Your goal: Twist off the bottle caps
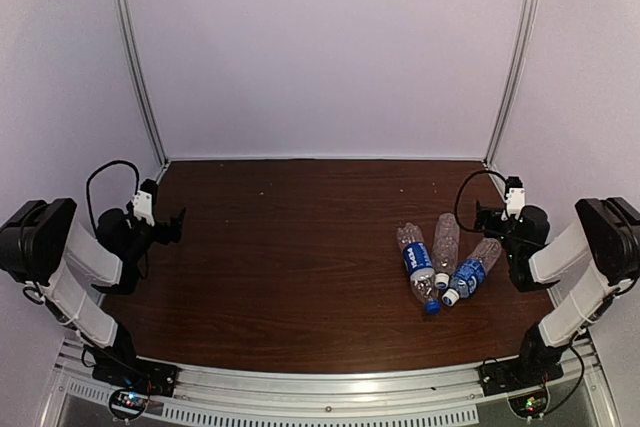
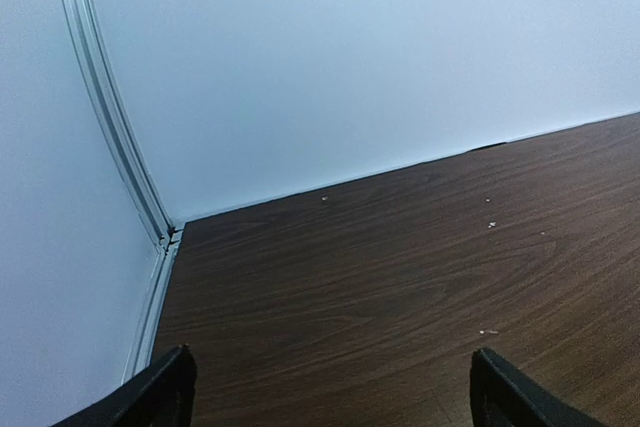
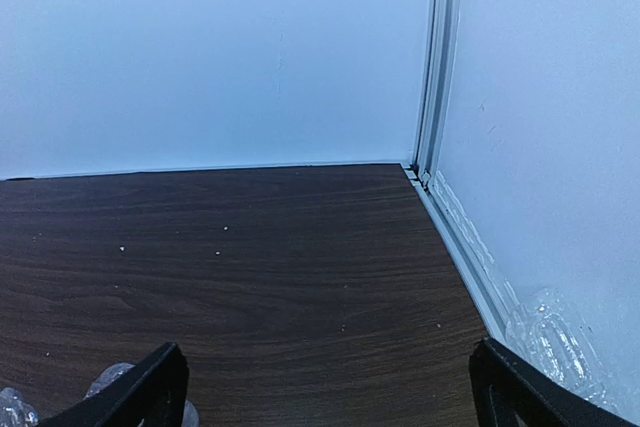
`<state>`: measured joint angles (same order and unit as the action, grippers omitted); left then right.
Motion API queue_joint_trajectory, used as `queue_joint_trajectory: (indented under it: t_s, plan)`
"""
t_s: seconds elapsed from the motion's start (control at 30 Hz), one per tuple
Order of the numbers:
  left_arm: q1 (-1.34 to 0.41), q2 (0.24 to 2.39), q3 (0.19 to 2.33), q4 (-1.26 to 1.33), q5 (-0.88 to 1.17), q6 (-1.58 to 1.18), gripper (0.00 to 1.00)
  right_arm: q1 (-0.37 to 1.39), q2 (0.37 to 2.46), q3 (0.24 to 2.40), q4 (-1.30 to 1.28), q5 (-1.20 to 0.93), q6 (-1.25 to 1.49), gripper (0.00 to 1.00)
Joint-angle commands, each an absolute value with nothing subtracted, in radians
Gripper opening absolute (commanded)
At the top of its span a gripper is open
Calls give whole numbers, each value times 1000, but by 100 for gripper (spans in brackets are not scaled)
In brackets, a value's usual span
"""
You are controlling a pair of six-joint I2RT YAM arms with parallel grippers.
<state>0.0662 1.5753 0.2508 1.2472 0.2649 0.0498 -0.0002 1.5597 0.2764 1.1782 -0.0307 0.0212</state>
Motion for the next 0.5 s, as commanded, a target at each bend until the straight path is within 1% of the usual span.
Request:
queue_joint_trajectory:
  t_s: [0.0, 0.03, 0.1, 0.17, 0.23, 0.27, 0.3, 0.4, 0.43, 0.47]
  plan:
    - [66, 1571, 261, 1250, 254, 39, 98, 0, 1553, 285, 1183, -45, 14, 100]
    - [65, 1571, 261, 1250, 255, 39, 97, 0, 1546, 285, 1189, -46, 14, 100]
    - [64, 1571, 260, 1250, 254, 40, 97, 0, 1483, 313, 1091, -35, 14, 100]
    - [64, 1571, 261, 1250, 254, 40, 97, 0, 1389, 375, 901, -14, 25, 100]
    - [64, 1572, 263, 1247, 257, 39, 97, 0, 1317, 451, 703, 17, 117, 100]
    - [65, 1571, 263, 1247, 252, 38, 97, 0, 1297, 491, 605, -7, 144, 100]
    - [65, 1570, 266, 1239, 238, 32, 98, 0, 1286, 517, 541, -59, 175, 98]
    - [64, 1556, 298, 1167, 149, 5, 97, 0, 1284, 610, 338, -200, 310, 84]
    - [65, 1538, 315, 1131, 151, 5, 97, 28, 1287, 635, 278, -250, 351, 80]
    - [66, 1509, 354, 1027, 154, 4, 97, 45, 1288, 656, 229, -287, 382, 78]
